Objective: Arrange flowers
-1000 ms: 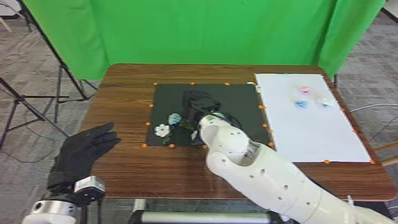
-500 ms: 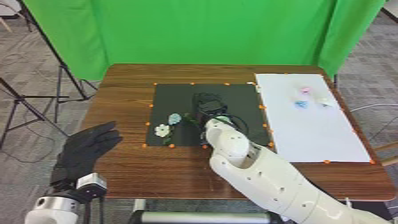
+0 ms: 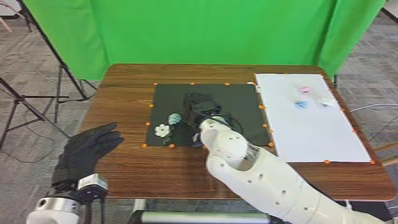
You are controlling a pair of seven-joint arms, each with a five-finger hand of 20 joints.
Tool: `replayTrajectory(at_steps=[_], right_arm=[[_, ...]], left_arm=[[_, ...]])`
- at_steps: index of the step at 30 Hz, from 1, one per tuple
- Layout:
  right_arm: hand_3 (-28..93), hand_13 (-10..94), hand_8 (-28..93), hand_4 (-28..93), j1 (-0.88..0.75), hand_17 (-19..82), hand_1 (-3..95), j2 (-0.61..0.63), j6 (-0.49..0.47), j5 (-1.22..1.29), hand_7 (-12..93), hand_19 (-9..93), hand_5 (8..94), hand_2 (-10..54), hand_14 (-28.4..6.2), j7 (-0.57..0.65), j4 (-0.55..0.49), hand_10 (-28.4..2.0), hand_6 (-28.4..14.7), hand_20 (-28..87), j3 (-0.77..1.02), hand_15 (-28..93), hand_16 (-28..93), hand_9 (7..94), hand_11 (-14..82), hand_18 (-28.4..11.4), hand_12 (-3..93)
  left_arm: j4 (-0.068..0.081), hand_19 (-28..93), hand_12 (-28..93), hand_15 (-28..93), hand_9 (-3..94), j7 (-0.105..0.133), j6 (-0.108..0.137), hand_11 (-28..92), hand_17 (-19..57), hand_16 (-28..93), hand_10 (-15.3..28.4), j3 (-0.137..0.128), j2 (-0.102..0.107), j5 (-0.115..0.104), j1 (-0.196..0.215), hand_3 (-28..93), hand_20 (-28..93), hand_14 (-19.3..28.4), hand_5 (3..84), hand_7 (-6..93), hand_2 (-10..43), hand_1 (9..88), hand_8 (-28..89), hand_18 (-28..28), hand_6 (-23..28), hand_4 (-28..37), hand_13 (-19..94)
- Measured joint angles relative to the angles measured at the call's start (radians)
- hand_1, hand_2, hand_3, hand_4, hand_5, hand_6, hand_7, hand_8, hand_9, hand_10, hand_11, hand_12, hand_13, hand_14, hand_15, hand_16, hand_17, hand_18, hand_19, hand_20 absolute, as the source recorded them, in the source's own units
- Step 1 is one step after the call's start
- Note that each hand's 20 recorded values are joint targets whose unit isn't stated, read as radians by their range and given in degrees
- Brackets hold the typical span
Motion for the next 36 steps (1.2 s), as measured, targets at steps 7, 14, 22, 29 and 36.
replayTrajectory(at_steps=[7,14,22,29,36], right_arm=[[79,61,-1,-28,0.004,19,47.0,0.001,-0.008,-0.013,31,82,67.4,-9.5,-10.1,0.002,0.005,-11.8,-3.9,8,-0.006,68,27,72.9,29.5,-24.0,32.2],[82,56,-5,-28,0.013,18,45.4,0.008,-0.009,-0.018,29,81,64.8,-9.5,-11.5,0.012,0.009,-14.1,-4.3,11,-0.010,71,26,66.8,35.8,-25.0,28.4],[86,51,-15,-28,0.014,15,43.0,0.008,-0.028,-0.014,27,80,61.4,-9.5,-14.6,0.012,0.000,-18.0,-5.6,13,-0.009,74,23,59.6,43.5,-25.9,21.5],[88,49,-15,-28,0.013,14,41.9,0.009,-0.048,-0.007,27,79,59.1,-9.5,-17.4,0.012,-0.023,-19.5,-6.8,14,-0.010,75,18,56.0,45.4,-26.9,18.8],[87,48,-15,-28,0.013,13,41.4,0.013,-0.064,0.002,26,78,58.7,-9.5,-17.7,0.014,-0.036,-19.9,-7.1,15,-0.010,76,17,55.2,45.6,-27.4,18.6]], left_arm=[[0.000,61,8,65,42.7,0.015,0.007,41,-9.9,-15,23.7,0.005,0.028,-0.015,0.000,80,11,28.4,51.0,15.1,7.5,28.3,-9,21.8,16.2,-16.3,31],[-0.001,61,8,65,42.7,0.008,0.005,41,-9.9,-15,23.7,0.000,0.014,-0.007,0.003,80,11,28.4,50.9,15.2,7.5,28.3,-9,21.8,16.2,-16.4,31],[-0.001,61,8,65,42.9,-0.016,-0.003,41,-9.9,-15,23.8,-0.001,-0.018,0.016,0.002,80,11,28.4,50.9,15.3,7.4,28.4,-9,21.8,16.1,-16.2,31],[-0.001,61,8,65,42.8,-0.027,-0.008,41,-9.9,-15,23.8,-0.004,-0.033,0.025,0.002,80,11,28.4,50.9,15.3,7.3,28.4,-9,21.8,16.1,-15.9,31],[-0.001,61,9,65,42.8,-0.027,-0.008,41,-9.9,-15,23.8,-0.002,-0.033,0.025,0.003,80,11,28.4,51.0,15.2,7.3,28.5,-9,21.8,16.2,-15.8,31]])
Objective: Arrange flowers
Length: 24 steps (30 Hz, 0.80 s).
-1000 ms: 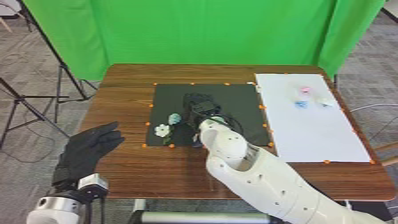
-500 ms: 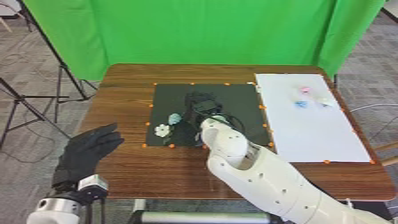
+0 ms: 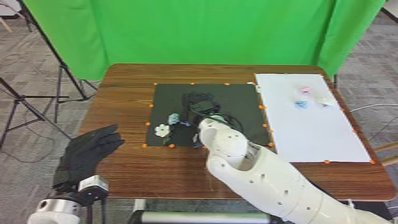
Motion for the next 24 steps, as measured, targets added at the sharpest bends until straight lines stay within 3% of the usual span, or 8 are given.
replayTrajectory(at_steps=[5,14,24], right_arm=[[87,46,-14,-28,0.000,12,39.7,0.007,-0.011,0.009,26,78,57.6,-9.5,-19.2,0.008,-0.003,-21.5,-8.0,15,0.000,77,16,53.4,45.0,-28.0,18.7],[87,43,-14,-28,0.001,10,37.6,0.063,-0.035,0.037,24,77,56.0,-9.5,-20.7,0.037,-0.029,-23.2,-9.2,16,-0.005,78,15,51.0,44.3,-28.3,18.9],[87,43,-13,-28,0.000,10,37.3,0.095,-0.041,0.053,23,77,56.4,-9.5,-21.0,0.049,-0.056,-23.4,-9.8,17,-0.005,78,14,50.9,44.1,-28.4,19.0]], left_arm=[[0.000,61,9,65,42.9,0.006,0.000,41,-9.9,-15,23.8,0.008,0.003,-0.003,0.000,80,11,28.4,51.0,15.2,7.3,28.5,-9,21.8,16.1,-15.9,31],[-0.001,61,9,65,42.9,0.049,0.014,41,-9.9,-15,23.8,0.023,0.049,-0.031,0.019,80,11,28.4,51.0,15.1,7.3,28.6,-9,21.8,16.1,-15.9,32],[-0.003,61,9,65,42.9,0.049,0.014,41,-9.9,-15,23.8,0.015,0.045,-0.029,0.036,80,11,28.4,51.0,15.2,7.3,28.5,-9,21.8,16.2,-15.8,31]])
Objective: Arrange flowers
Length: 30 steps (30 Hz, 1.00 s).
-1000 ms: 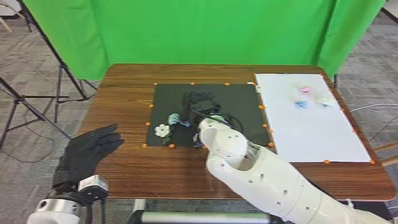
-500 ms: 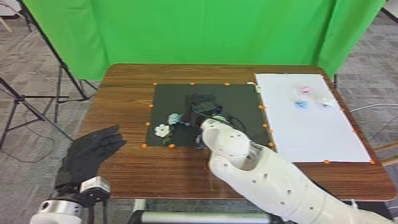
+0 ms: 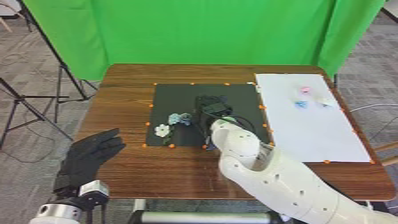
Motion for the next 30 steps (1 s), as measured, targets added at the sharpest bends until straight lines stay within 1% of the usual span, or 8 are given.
replayTrajectory(at_steps=[4,12,17,20,25,30], right_arm=[[87,43,-13,-28,-0.011,10,37.3,-0.001,-0.010,0.001,22,76,57.1,-9.5,-21.1,0.001,-0.011,-23.4,-10.1,18,0.001,78,14,51.1,44.1,-28.4,19.0],[87,43,-12,-28,-0.033,9,37.1,-0.001,-0.024,0.001,21,76,59.8,-9.5,-21.4,-0.001,-0.044,-23.3,-11.1,19,-0.003,78,14,51.5,43.6,-28.4,18.9],[87,43,-12,-28,-0.033,9,37.2,0.002,-0.028,0.001,20,75,61.0,-9.5,-21.5,0.001,-0.056,-23.3,-11.6,19,-0.012,78,14,52.3,42.6,-28.4,18.8],[87,43,-12,-28,-0.036,9,37.0,0.007,-0.033,0.003,19,75,61.4,-9.5,-21.6,0.002,-0.068,-23.4,-11.7,20,-0.012,78,14,52.6,42.1,-28.4,19.0],[87,43,-12,-28,-0.047,9,36.8,0.020,-0.040,0.006,19,75,62.0,-9.5,-21.7,0.003,-0.091,-23.4,-11.8,20,-0.014,78,14,53.7,41.2,-28.4,18.6],[86,43,-12,-28,-0.057,9,36.7,0.033,-0.041,0.007,18,75,62.4,-9.5,-21.8,0.006,-0.105,-23.3,-12.0,21,-0.018,78,15,54.3,40.7,-28.4,18.6]], left_arm=[[0.000,61,9,65,42.8,-0.002,0.000,41,-9.9,-15,23.7,-0.005,-0.004,0.002,0.000,80,11,28.4,51.0,15.2,7.4,28.5,-9,21.8,16.2,-15.9,32],[-0.005,61,9,65,42.9,0.011,0.008,41,-9.9,-15,23.7,-0.014,-0.003,-0.002,0.019,80,11,28.4,51.0,15.1,7.4,28.6,-9,21.8,16.2,-15.9,32],[-0.010,61,9,65,42.9,0.021,0.019,41,-9.9,-15,23.7,-0.014,0.006,-0.011,0.030,80,11,28.4,51.0,15.2,7.4,28.5,-9,21.8,16.2,-15.8,32],[-0.014,61,8,65,42.9,0.022,0.022,41,-9.9,-15,23.7,-0.019,0.007,-0.013,0.040,80,11,28.4,51.0,15.1,7.4,28.5,-9,21.8,16.2,-15.9,32],[-0.018,61,8,65,43.0,0.019,0.022,41,-9.9,-15,23.8,-0.032,0.002,-0.011,0.054,80,11,28.4,51.0,15.2,7.5,28.5,-9,21.8,16.1,-15.9,32],[-0.022,61,9,65,43.0,0.019,0.023,41,-9.9,-15,23.8,-0.040,-0.006,-0.009,0.062,80,11,28.4,51.0,15.2,7.4,28.4,-9,21.8,16.1,-15.8,32]])
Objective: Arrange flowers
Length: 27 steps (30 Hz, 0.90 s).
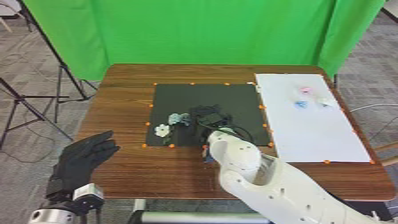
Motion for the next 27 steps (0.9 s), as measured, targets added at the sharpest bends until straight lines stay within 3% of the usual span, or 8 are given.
replayTrajectory(at_steps=[6,12,16,18,25,27], right_arm=[[86,43,-11,-28,-0.009,8,36.3,0.007,-0.012,0.006,18,74,63.2,-9.5,-22.5,0.008,-0.008,-23.6,-12.2,21,0.001,78,15,54.6,40.2,-28.4,18.6],[86,43,-11,-28,-0.014,8,35.3,0.028,-0.012,0.010,18,73,63.3,-9.5,-23.9,0.023,-0.031,-24.7,-12.6,22,-0.007,79,15,54.4,39.8,-28.4,18.7],[84,42,-11,-27,-0.014,9,33.8,0.050,-0.003,0.013,18,71,61.0,-9.5,-26.4,0.029,-0.061,-27.0,-12.9,24,-0.021,79,15,52.7,39.0,-28.4,19.3],[83,39,-10,-26,-0.013,9,32.0,0.062,0.005,0.016,18,65,59.3,-9.5,-28.2,0.035,-0.083,-28.2,-13.4,33,-0.027,79,14,50.5,37.4,-28.4,19.8],[81,31,-10,-25,-0.007,10,28.7,0.104,0.064,0.036,15,61,50.7,-9.2,-28.4,0.045,-0.166,-28.4,-14.8,40,-0.031,76,12,44.5,26.8,-28.4,21.1],[81,30,-10,-25,-0.002,10,28.1,0.117,0.087,0.040,15,60,49.3,-8.2,-28.4,0.038,-0.178,-28.4,-14.3,40,-0.026,75,12,44.1,26.2,-28.4,20.8]], left_arm=[[-0.003,61,9,65,43.0,-0.005,0.001,41,-9.9,-15,23.8,-0.003,-0.010,0.005,0.004,80,11,28.4,51.0,15.1,7.5,28.4,-9,21.8,16.2,-15.9,32],[-0.011,61,9,65,43.0,0.001,0.013,41,-9.9,-15,23.8,-0.010,-0.007,0.001,0.023,80,11,28.4,51.0,15.2,7.5,28.4,-9,21.8,16.2,-15.8,32],[-0.016,61,9,65,43.1,0.006,0.021,41,-9.9,-15,23.8,-0.012,-0.003,-0.002,0.036,80,11,28.4,51.0,15.1,7.6,28.5,-9,21.8,16.2,-15.8,32],[-0.018,61,9,65,43.1,0.009,0.026,41,-9.9,-15,23.8,-0.014,0.001,-0.006,0.043,80,12,28.4,51.1,15.1,7.6,28.6,-9,21.8,16.2,-15.7,32],[-0.023,61,8,65,43.2,0.020,0.036,41,-9.9,-15,23.8,-0.022,0.012,-0.019,0.066,80,12,28.4,51.1,15.2,7.6,28.7,-9,21.7,16.2,-15.8,32],[-0.023,61,8,65,43.2,0.029,0.034,41,-9.8,-15,23.8,-0.020,0.012,-0.032,0.066,80,12,28.4,51.1,15.2,7.5,28.6,-9,21.8,16.2,-15.7,32]])
